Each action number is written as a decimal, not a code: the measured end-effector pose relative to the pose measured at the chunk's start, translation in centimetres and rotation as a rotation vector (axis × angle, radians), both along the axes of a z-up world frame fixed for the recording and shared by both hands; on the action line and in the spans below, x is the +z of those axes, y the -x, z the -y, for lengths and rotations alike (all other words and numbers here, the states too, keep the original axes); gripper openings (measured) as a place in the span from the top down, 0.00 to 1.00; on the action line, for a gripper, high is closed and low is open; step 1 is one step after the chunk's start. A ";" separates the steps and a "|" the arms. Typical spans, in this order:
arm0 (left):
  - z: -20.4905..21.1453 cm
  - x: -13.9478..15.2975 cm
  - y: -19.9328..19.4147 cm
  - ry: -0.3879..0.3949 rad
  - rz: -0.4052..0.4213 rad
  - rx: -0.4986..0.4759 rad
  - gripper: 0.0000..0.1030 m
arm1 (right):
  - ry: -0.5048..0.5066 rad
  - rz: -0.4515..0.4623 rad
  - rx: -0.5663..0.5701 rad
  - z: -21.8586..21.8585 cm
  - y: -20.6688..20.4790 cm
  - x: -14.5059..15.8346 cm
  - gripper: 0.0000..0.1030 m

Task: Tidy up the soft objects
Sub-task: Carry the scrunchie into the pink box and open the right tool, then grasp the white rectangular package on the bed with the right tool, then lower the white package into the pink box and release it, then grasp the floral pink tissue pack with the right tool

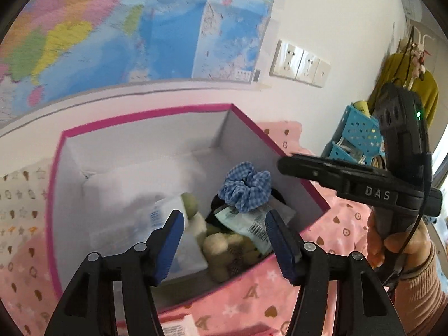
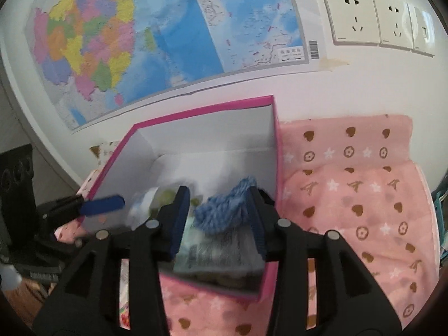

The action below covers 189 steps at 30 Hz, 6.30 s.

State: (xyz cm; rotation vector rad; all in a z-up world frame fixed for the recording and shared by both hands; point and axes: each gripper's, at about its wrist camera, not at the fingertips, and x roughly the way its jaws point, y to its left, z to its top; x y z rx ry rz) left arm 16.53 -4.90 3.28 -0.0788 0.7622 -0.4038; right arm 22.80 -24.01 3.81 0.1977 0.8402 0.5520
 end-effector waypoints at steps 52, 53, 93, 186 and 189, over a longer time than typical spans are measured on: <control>-12.1 -10.6 9.4 0.120 -0.299 0.121 0.34 | -0.060 -0.355 0.402 -15.8 8.3 -9.4 0.54; -12.0 -10.6 9.5 0.122 -0.298 0.125 0.34 | -0.064 -0.342 0.402 -15.9 8.4 -9.1 0.54; -10.9 -5.2 12.1 0.149 -0.186 0.104 0.43 | -0.131 -0.192 0.355 -12.7 10.5 -3.5 0.60; -2.8 -3.0 12.8 -0.022 -0.037 0.085 0.26 | -0.187 -0.216 0.126 -0.6 16.9 -6.3 0.45; -2.1 -3.7 13.0 -0.027 -0.053 0.069 0.26 | -0.182 -0.236 0.113 -0.3 17.2 -7.0 0.45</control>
